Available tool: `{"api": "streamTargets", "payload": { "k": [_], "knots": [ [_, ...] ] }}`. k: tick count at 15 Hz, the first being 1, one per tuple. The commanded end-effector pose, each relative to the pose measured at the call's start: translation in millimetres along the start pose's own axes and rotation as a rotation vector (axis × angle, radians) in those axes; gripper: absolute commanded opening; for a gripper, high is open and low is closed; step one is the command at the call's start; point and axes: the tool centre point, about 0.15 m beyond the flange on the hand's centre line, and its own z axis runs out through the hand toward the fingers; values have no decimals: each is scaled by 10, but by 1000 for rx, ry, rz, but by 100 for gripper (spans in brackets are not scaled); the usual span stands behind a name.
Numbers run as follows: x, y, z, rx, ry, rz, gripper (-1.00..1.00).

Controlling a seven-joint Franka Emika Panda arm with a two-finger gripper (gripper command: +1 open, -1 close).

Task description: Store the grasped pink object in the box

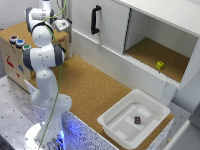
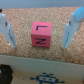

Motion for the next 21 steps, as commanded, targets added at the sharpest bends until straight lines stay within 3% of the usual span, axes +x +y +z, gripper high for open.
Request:
{"api": "streamTargets", "payload": {
  "k": [1,5,6,16,21],
  "knots": [
    [268,310,33,74,-86,27,100],
    [350,227,63,74,-88,24,100],
    [344,228,81,68,-107,17,-100],
    [257,231,169,92,-87,53,-100],
    [-109,199,-269,16,17,147,-100]
  ]
}}
